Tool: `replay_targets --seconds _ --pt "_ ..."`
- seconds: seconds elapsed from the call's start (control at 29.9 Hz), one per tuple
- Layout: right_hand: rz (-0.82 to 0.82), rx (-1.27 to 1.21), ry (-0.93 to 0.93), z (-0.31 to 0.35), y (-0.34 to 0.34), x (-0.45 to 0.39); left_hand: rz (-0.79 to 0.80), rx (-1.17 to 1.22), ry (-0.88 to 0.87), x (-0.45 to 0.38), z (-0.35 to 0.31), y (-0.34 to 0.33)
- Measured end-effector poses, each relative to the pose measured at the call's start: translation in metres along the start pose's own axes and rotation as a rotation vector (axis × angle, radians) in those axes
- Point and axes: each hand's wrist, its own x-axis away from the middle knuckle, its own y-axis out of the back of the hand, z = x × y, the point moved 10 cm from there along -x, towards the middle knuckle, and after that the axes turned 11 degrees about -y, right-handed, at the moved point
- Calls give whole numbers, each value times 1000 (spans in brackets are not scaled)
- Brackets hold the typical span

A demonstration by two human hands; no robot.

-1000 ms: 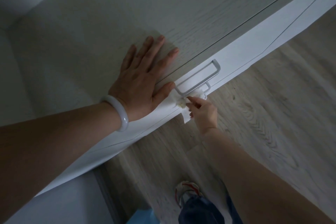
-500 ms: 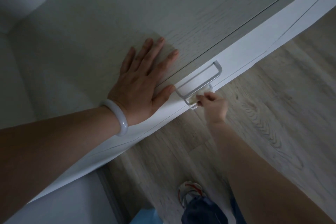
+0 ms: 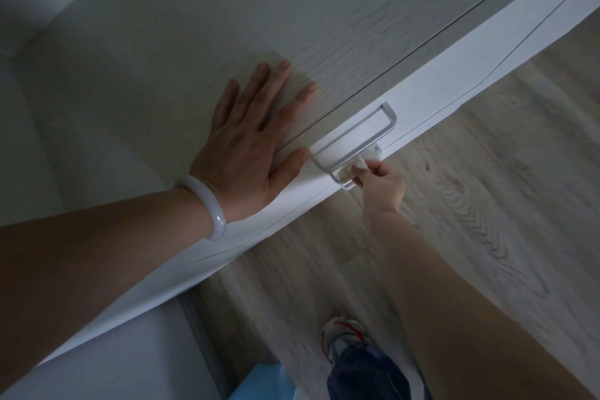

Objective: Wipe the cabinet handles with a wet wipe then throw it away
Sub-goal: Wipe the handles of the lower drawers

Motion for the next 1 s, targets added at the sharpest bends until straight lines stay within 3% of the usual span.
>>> replay_targets --seconds 0.17,0.33,0.5,0.74,1.0 --pt "-11 -129 -147 -19 -10 6 0 4 6 0 0 1" --pt "199 80 -189 -22 -13 -8 1 2 -2 -1 -1 1" --pt "427 -109 -287 -27 -14 0 0 -1 -1 0 0 2" --pt "272 -241 -196 -21 -24 5 -3 -4 -7 -1 -1 2" --pt "221 -24 -183 -42 -40 14 -4 -11 0 -2 -1 2"
